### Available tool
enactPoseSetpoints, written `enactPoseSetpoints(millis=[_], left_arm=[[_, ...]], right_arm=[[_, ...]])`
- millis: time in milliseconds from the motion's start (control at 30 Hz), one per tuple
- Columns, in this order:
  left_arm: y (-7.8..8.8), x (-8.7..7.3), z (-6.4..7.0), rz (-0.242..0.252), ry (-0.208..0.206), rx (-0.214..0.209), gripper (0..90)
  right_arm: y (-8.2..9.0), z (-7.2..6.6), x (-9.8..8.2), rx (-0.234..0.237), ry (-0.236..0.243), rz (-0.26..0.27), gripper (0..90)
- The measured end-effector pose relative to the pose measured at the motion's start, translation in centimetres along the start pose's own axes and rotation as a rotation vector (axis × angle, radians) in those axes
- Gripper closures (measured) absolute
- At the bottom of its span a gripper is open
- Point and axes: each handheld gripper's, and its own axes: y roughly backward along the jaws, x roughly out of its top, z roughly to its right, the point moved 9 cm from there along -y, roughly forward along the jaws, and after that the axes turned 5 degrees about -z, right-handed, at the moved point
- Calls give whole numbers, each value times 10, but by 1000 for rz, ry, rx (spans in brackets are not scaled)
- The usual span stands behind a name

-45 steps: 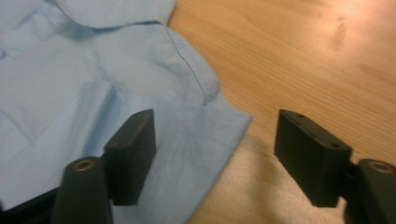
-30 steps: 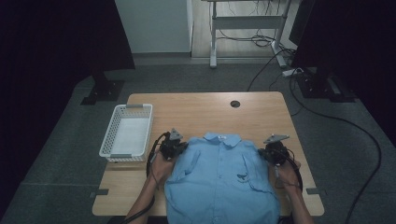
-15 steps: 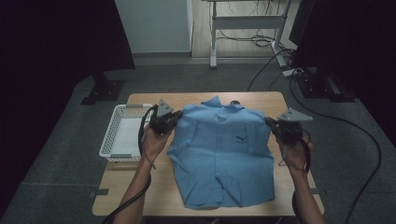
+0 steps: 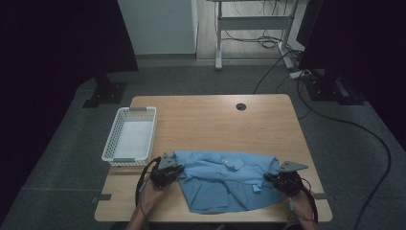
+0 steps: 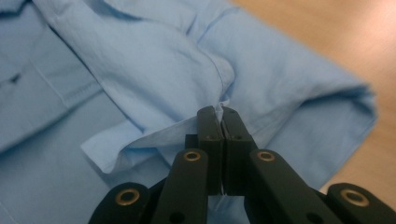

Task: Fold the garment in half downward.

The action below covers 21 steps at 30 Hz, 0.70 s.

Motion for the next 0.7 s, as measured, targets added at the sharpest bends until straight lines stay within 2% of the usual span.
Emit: enactPoseSetpoints(millis=[67, 100, 267, 367, 433, 500, 567, 700], left_arm=[[-2, -3, 1, -15, -5, -2, 863], [-6, -8, 2, -43, -13, -7, 861], [-8, -9, 1, -50, -13, -20, 823], [-5, -7, -1, -41, -6, -17, 678], [-1, -4, -4, -45, -22, -8, 547], [5, 1, -5, -42, -43, -25, 464], [8, 7, -6, -45, -60, -40, 400], [11, 27, -8, -37, -73, -61, 350]], right_arm=[[-3, -1, -4, 7, -4, -14, 876], [-4, -1, -5, 12, -6, -18, 875], [-4, -1, -5, 32, -29, -16, 855], [-2, 1, -5, 34, -40, -9, 772], [0, 3, -4, 20, -44, 1, 689], [4, 6, -1, 16, -56, 20, 601], [7, 9, 2, 11, -57, 40, 528], [12, 17, 10, -18, -64, 67, 431]])
